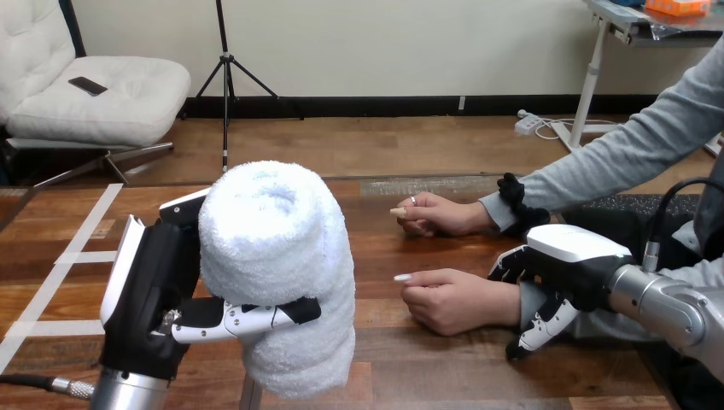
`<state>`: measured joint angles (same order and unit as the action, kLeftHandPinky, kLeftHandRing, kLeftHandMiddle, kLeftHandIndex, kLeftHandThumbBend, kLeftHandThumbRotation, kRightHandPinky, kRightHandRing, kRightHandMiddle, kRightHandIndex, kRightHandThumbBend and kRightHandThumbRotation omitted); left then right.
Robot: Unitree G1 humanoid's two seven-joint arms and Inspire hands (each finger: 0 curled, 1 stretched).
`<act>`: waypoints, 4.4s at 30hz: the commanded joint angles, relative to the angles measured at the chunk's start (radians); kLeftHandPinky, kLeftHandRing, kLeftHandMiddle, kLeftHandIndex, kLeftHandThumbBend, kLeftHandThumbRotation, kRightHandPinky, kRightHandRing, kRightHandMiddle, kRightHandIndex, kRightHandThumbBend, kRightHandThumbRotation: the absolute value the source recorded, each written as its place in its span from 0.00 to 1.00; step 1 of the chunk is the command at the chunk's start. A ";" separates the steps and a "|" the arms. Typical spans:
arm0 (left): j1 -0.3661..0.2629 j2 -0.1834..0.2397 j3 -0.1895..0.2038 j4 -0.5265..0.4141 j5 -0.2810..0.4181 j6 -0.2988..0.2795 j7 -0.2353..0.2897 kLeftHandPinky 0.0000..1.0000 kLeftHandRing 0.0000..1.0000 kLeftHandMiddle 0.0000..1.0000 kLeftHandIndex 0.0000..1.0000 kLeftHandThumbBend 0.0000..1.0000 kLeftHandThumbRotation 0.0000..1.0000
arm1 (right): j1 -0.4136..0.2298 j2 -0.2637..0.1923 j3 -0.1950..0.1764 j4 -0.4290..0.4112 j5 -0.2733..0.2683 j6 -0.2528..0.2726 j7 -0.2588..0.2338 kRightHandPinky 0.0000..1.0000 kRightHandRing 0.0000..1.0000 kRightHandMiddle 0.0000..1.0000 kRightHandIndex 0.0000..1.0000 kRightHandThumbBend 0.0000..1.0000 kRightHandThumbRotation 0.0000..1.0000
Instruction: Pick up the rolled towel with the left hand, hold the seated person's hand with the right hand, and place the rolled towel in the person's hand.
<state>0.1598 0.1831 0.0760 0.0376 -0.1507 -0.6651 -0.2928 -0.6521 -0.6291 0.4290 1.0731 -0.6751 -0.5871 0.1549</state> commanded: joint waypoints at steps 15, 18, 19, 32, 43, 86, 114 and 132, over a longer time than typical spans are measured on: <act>-0.032 0.003 0.018 -0.043 -0.033 -0.052 -0.003 0.20 0.26 0.32 0.35 0.62 0.00 | -0.095 0.019 0.026 0.014 -0.026 0.034 -0.021 0.58 0.66 0.67 0.66 0.90 0.27; -0.030 0.004 0.019 -0.044 -0.034 -0.051 -0.004 0.20 0.26 0.33 0.35 0.62 0.00 | -0.097 0.021 0.027 0.014 -0.025 0.045 -0.014 0.56 0.64 0.65 0.65 0.90 0.27; -0.030 0.004 0.020 -0.044 -0.031 -0.052 -0.003 0.20 0.26 0.33 0.35 0.62 0.00 | -0.097 0.022 0.027 0.014 -0.022 0.050 -0.010 0.55 0.63 0.65 0.65 0.90 0.27; -0.026 0.003 0.025 -0.046 -0.033 -0.059 -0.005 0.20 0.26 0.33 0.35 0.63 0.00 | -0.107 0.030 0.032 0.024 -0.009 0.104 0.019 0.50 0.55 0.60 0.62 0.89 0.26; -0.021 0.000 0.030 -0.054 -0.027 -0.055 -0.001 0.21 0.26 0.33 0.35 0.63 0.00 | -0.101 0.033 0.022 0.034 0.008 0.102 0.005 0.42 0.47 0.53 0.56 0.89 0.21; -0.020 0.001 0.032 -0.056 -0.019 -0.056 0.002 0.20 0.26 0.32 0.35 0.62 0.00 | -0.090 0.023 0.027 0.027 0.010 0.050 -0.047 0.32 0.37 0.43 0.45 0.62 0.16; -0.024 0.003 0.030 -0.056 -0.028 -0.051 -0.003 0.21 0.27 0.33 0.35 0.63 0.00 | -0.085 0.028 0.011 0.039 0.029 0.020 -0.069 0.29 0.33 0.39 0.39 0.56 0.20; -0.029 0.005 0.031 -0.048 -0.026 -0.060 -0.005 0.20 0.26 0.32 0.35 0.63 0.00 | -0.082 0.031 0.006 0.036 0.034 0.022 -0.082 0.26 0.30 0.36 0.36 0.58 0.16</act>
<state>0.1839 0.1832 0.0963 0.0370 -0.1592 -0.6963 -0.3026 -0.6949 -0.6050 0.4628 1.1170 -0.6660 -0.5565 0.1148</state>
